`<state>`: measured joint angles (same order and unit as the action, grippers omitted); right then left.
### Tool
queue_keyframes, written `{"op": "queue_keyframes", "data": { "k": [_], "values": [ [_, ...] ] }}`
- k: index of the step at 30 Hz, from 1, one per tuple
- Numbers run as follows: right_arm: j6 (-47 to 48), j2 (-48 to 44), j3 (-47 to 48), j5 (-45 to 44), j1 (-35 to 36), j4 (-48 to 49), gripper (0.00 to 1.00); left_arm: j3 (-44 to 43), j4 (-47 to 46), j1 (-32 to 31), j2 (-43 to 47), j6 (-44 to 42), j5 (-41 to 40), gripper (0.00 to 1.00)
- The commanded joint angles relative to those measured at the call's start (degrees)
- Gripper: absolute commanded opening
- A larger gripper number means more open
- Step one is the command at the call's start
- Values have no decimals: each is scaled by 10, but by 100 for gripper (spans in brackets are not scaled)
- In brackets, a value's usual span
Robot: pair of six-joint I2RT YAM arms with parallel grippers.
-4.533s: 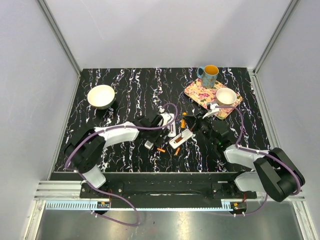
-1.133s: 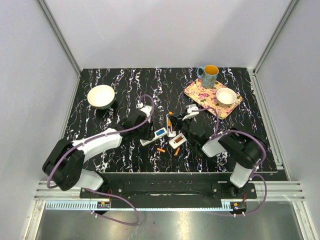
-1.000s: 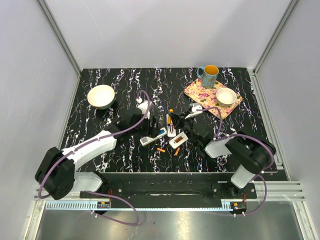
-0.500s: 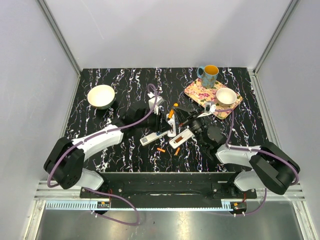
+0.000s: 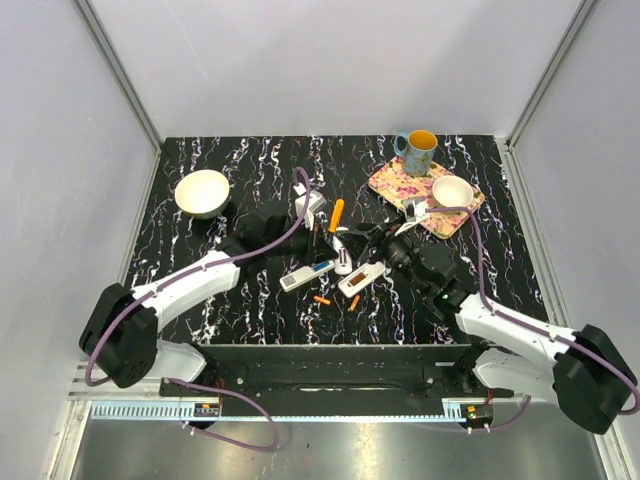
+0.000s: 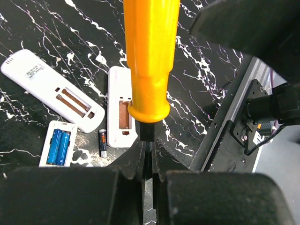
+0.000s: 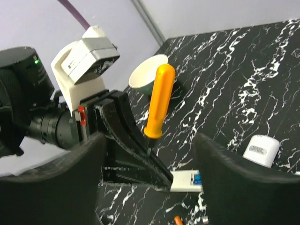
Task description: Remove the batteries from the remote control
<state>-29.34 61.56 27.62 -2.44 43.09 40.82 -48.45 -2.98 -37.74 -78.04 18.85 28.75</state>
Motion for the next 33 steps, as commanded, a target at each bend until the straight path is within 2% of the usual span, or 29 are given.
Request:
{"op": "queue_keyframes", "data": {
  "k": [1, 2, 4, 6, 10, 12, 19, 24, 26, 29, 30, 31, 32, 33],
  "values": [
    [12, -42, 40, 114, -41, -113, 88, -10, 24, 1, 51, -32, 1, 0],
    [1, -48, 42, 144, -80, -111, 89, -9, 30, 2, 55, -37, 7, 0],
    [-31, -40, 51, 240, -114, -103, 88, -9, 50, 2, 66, -53, 30, 0],
    [-46, -27, 66, 292, -143, -87, 87, -9, 61, 1, 73, -64, 44, 0],
    [-79, 14, 91, 383, -147, -62, 79, -7, 75, -2, 93, -70, 63, 0],
    [-109, 24, 88, 411, -147, -8, 78, -8, 78, -5, 97, -72, 62, 0],
    [-150, 55, 85, 418, -147, 73, 73, -12, 83, -18, 95, -73, 68, 0],
    [-166, 84, 98, 398, -147, 74, 60, -17, 90, -35, 86, -81, 59, 0],
    [-167, 91, 100, 394, -147, 74, 59, -18, 92, -38, 85, -82, 58, 0],
    [-170, 98, 103, 394, -147, 79, 39, -17, 93, -41, 86, -83, 54, 0],
    [-175, 99, 103, 395, -146, 83, 27, -17, 91, -41, 87, -83, 52, 0],
    [-177, 99, 102, 395, -147, 86, 9, -17, 93, -41, 88, -83, 49, 0],
    [-177, 98, 100, 394, -147, 86, 0, -16, 93, -41, 89, -84, 48, 0],
    [-177, 97, 98, 391, -147, 83, 0, -16, 93, -41, 89, -83, 40, 0]
  ]
}}
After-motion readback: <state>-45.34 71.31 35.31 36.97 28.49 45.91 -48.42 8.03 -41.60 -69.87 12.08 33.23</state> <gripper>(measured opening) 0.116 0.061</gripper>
